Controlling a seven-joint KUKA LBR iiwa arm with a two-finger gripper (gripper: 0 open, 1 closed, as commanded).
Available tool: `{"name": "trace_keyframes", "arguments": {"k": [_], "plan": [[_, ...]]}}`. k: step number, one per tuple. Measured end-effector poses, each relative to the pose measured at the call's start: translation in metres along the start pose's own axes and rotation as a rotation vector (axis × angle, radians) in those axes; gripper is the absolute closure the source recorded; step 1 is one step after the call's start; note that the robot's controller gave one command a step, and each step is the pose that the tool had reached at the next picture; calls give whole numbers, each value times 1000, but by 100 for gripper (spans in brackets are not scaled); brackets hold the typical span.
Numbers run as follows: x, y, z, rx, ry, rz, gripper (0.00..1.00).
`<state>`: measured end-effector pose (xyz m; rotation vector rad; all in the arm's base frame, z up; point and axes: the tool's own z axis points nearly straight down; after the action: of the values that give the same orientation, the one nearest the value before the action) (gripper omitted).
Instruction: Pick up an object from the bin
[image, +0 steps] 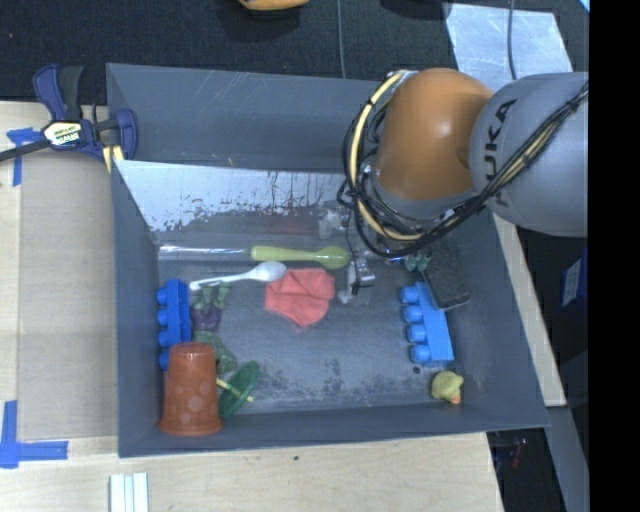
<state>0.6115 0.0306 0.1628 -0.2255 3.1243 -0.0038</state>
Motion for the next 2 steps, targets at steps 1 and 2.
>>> {"name": "trace_keyframes", "arguments": {"k": [1,2], "plan": [[-6,7,63,0,-3,-83,0],[23,16,83,3,-15,-538,100]]}}
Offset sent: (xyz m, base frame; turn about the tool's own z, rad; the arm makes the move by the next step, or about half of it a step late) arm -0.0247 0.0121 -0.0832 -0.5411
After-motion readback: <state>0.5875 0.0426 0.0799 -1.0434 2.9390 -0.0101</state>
